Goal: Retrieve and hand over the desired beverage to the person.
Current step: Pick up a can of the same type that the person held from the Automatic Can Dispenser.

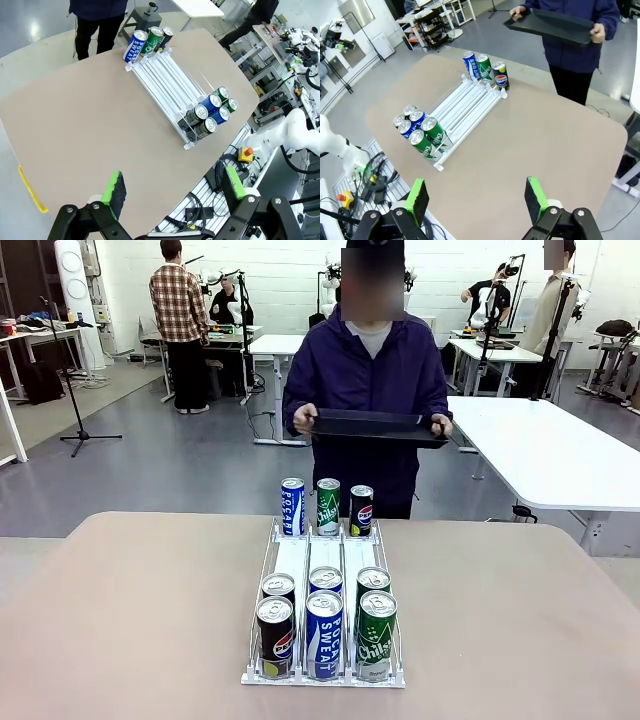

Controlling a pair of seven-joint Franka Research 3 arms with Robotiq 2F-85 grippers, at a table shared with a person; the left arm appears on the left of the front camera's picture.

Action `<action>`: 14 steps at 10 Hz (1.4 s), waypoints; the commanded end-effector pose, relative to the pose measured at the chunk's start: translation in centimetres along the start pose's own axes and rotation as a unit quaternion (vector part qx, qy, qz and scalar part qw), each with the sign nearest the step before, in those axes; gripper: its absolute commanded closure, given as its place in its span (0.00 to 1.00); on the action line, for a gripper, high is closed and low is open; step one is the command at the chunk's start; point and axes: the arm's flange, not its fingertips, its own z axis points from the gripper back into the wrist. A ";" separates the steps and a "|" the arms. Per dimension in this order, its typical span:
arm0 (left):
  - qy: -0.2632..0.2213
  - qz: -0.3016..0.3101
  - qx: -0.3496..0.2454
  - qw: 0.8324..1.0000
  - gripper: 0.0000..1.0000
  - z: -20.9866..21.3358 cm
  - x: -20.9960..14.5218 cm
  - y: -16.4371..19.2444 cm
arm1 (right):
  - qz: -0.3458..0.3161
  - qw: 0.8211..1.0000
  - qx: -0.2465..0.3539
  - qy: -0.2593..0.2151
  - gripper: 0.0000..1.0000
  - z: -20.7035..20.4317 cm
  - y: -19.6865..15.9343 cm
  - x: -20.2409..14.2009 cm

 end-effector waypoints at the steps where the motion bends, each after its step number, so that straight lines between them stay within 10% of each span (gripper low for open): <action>1: -0.006 -0.012 -0.009 1.000 0.00 0.2 0.1 0.1 | 0.007 1.000 0.013 -0.006 0.00 -0.3 0.0 0.1; 14: -0.006 -0.012 -0.009 1.000 0.00 0.2 0.1 0.1 | 0.007 1.000 0.013 -0.006 0.00 -0.3 0.0 0.1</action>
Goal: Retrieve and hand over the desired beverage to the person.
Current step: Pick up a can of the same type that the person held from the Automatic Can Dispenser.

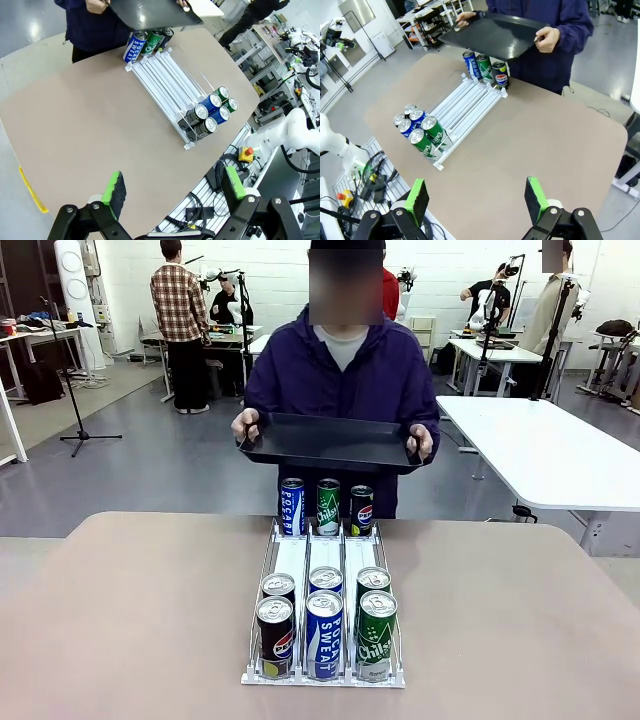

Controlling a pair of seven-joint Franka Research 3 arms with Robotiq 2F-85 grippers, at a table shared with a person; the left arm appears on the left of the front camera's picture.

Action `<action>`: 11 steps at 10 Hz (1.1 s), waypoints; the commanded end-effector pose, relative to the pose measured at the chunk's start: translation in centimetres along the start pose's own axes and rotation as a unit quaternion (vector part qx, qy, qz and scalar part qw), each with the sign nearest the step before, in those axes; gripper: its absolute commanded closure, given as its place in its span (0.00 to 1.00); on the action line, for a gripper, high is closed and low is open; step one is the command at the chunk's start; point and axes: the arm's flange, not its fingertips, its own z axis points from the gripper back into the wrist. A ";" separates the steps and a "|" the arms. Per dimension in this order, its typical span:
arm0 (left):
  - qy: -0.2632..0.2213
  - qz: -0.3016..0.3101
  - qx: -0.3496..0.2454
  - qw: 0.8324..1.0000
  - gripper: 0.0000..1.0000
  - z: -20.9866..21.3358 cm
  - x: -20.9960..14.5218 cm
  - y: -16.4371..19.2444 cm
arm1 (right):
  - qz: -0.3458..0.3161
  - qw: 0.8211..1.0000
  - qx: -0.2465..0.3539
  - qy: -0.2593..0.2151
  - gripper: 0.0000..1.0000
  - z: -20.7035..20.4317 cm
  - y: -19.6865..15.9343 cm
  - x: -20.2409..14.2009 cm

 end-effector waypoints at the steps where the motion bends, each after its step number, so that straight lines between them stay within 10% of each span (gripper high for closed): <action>1: -0.006 -0.010 -0.009 1.000 0.00 0.2 0.0 0.1 | 0.004 1.000 0.012 -0.008 0.00 -0.3 -0.1 0.1; 11: -0.006 -0.010 -0.009 1.000 0.00 0.2 0.0 0.1 | 0.004 1.000 0.012 -0.008 0.00 -0.3 -0.1 0.1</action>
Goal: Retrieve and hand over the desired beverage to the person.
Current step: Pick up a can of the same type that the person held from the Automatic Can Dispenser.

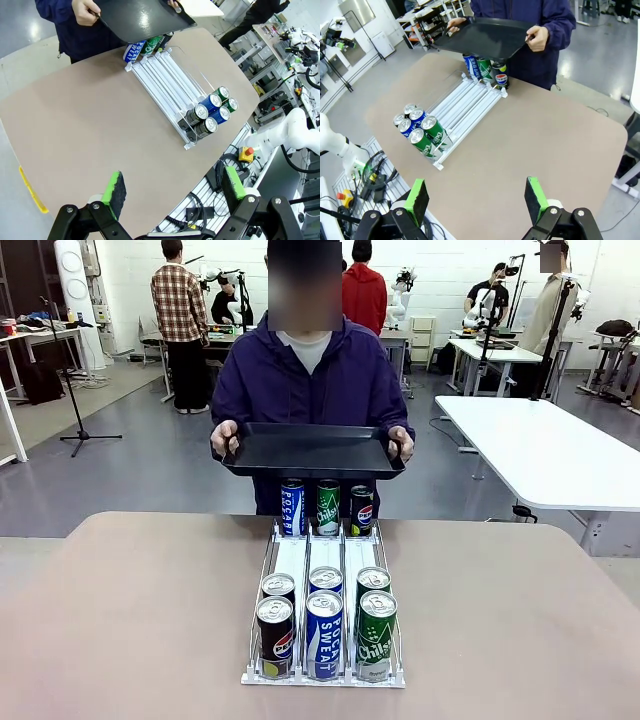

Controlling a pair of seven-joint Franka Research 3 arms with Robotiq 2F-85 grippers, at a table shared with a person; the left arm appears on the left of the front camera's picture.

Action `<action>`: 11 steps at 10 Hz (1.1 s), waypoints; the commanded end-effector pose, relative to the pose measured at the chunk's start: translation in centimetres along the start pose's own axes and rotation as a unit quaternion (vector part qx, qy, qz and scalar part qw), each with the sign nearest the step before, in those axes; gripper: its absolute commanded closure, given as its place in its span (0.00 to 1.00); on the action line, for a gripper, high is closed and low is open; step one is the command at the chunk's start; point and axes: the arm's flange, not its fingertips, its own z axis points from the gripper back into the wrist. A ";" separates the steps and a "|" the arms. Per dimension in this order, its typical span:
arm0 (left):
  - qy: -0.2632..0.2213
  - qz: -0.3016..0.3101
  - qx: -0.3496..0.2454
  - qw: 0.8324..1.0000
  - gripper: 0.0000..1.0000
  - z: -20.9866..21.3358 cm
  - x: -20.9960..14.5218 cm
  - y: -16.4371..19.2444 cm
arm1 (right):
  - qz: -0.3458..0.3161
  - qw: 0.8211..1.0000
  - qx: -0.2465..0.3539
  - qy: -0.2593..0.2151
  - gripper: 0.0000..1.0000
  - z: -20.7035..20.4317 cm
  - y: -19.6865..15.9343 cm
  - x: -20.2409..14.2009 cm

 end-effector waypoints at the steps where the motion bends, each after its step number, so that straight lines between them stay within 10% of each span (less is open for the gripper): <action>1: -0.006 -0.009 -0.009 1.000 0.00 0.2 0.0 0.1 | 0.004 1.000 0.012 -0.008 0.00 -0.3 0.0 0.1; 11: -0.006 -0.009 -0.009 1.000 0.00 0.2 0.0 0.1 | 0.004 1.000 0.012 -0.008 0.00 -0.3 0.0 0.1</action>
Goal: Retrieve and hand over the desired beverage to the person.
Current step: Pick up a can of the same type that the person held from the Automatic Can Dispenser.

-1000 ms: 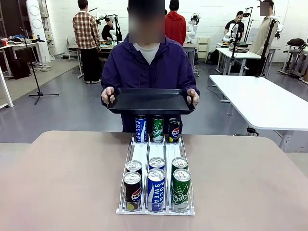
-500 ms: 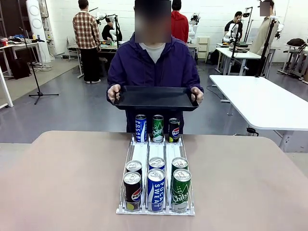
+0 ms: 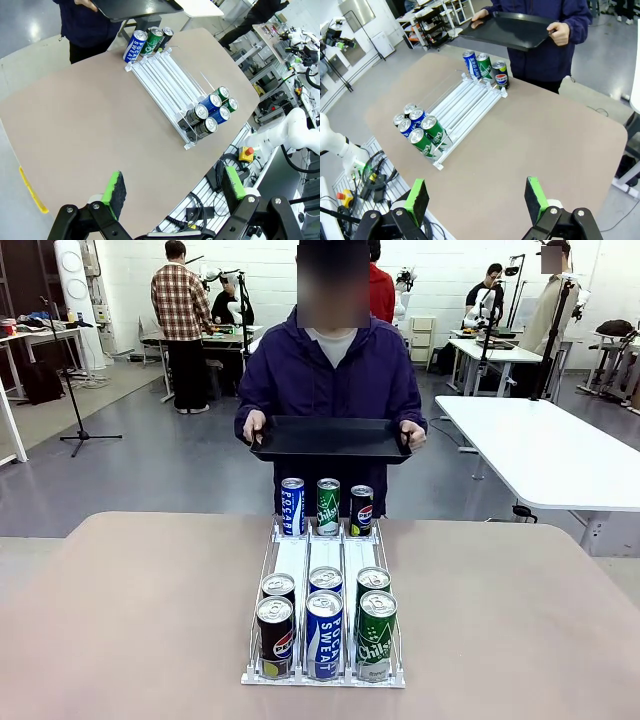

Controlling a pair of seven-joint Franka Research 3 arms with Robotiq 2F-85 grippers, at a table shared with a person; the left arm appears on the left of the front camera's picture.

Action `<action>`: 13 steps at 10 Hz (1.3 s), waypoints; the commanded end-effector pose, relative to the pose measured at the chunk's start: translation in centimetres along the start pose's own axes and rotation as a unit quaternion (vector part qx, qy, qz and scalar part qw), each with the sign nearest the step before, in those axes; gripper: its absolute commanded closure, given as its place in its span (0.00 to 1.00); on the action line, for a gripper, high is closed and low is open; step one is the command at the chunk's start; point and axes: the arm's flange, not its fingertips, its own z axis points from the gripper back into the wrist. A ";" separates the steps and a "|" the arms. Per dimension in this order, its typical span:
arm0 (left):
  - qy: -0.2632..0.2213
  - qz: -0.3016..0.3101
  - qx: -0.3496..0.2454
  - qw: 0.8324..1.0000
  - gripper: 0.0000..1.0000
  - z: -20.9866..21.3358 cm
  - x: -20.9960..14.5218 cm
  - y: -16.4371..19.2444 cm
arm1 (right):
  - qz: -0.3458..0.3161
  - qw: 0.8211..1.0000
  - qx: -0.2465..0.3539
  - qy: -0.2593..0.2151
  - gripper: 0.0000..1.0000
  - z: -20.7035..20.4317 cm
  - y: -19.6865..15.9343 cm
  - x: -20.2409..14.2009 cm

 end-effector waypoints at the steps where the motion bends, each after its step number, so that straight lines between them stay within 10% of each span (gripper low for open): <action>1: -0.006 -0.009 -0.009 1.000 0.00 0.2 0.0 0.1 | 0.004 1.000 0.012 -0.008 0.00 -0.3 0.0 0.1; 13: -0.006 -0.009 -0.009 1.000 0.00 0.2 0.0 0.1 | 0.004 1.000 0.012 -0.008 0.00 -0.3 0.0 0.1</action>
